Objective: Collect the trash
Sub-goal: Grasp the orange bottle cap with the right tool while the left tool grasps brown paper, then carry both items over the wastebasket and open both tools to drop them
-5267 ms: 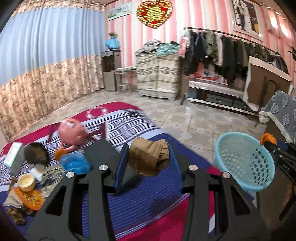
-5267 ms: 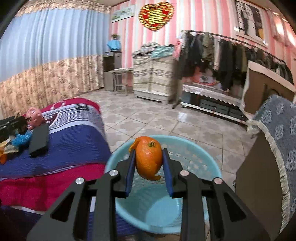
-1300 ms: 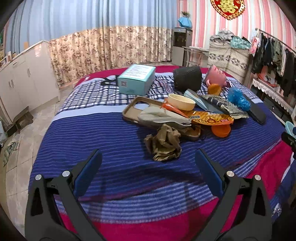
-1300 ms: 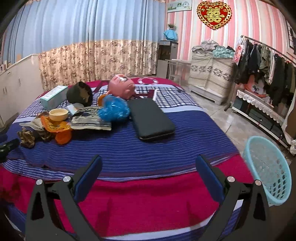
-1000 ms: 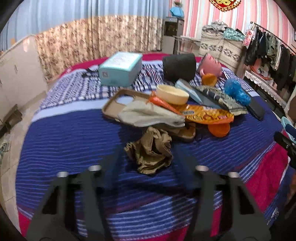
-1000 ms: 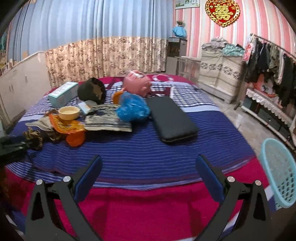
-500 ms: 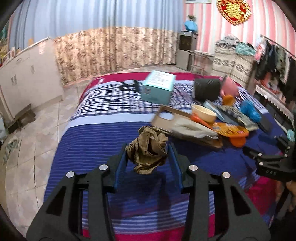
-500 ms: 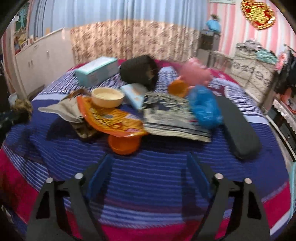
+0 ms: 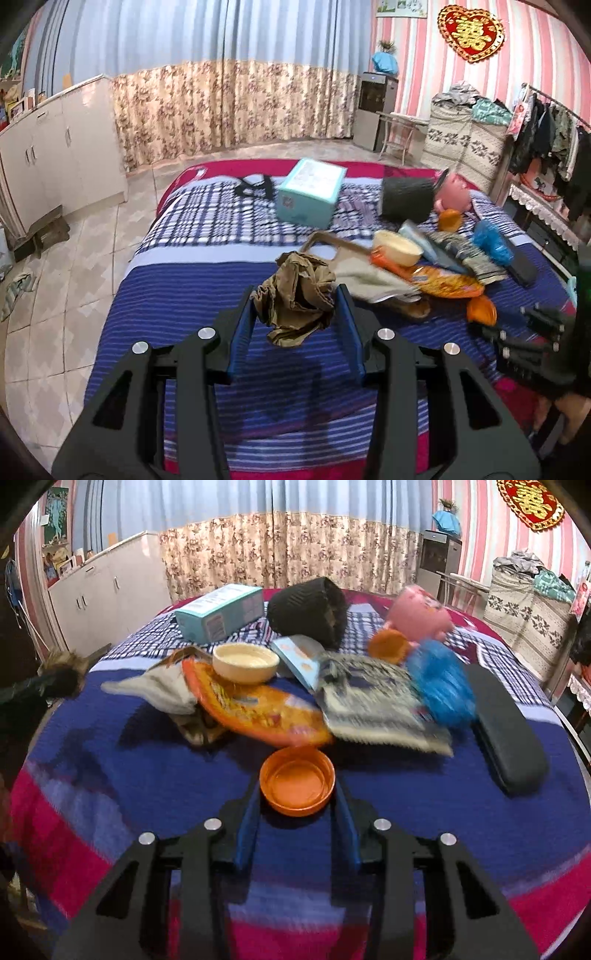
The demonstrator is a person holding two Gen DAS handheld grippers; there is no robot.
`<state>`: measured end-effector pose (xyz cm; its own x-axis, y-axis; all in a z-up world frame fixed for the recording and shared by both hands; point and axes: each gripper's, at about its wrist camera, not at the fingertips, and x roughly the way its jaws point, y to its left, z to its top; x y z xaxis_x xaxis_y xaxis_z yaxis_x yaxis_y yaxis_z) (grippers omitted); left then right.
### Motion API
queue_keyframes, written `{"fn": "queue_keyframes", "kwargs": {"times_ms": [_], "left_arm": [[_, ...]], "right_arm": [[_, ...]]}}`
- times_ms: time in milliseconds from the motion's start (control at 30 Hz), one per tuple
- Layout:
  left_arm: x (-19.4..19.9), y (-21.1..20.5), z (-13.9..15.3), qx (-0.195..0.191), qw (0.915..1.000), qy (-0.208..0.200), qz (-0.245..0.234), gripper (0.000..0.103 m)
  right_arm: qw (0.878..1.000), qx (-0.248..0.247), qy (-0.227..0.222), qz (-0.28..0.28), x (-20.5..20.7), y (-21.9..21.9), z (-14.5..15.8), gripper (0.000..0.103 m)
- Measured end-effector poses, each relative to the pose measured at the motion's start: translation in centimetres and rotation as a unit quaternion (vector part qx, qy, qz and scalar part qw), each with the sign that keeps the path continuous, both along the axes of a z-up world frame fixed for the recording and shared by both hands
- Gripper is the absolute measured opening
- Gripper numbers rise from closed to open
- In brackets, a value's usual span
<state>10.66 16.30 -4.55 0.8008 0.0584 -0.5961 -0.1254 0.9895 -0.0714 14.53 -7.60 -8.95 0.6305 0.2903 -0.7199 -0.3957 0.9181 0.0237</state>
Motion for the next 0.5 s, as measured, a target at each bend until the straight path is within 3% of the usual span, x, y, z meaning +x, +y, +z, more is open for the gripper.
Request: {"fn": "queue_keyframes", "kwargs": {"times_ms": [167, 333, 500], "left_arm": [[0.2, -3.6, 1.5, 0.008, 0.9995, -0.017, -0.025, 0.042], [0.9, -8.3, 2.9, 0.014, 0.9976, -0.033, -0.059, 0.042], [1.7, -13.3, 4.0, 0.013, 0.9946, -0.048, -0.091, 0.042]], "right_arm": [[1.0, -0.005, -0.012, -0.027, -3.2, -5.2, 0.1, 0.04], [0.994, 0.012, -0.048, -0.092, -4.9, -12.5, 2.7, 0.04], [0.977, 0.007, -0.112, -0.184, -6.4, -21.1, 6.7, 0.04]]}}
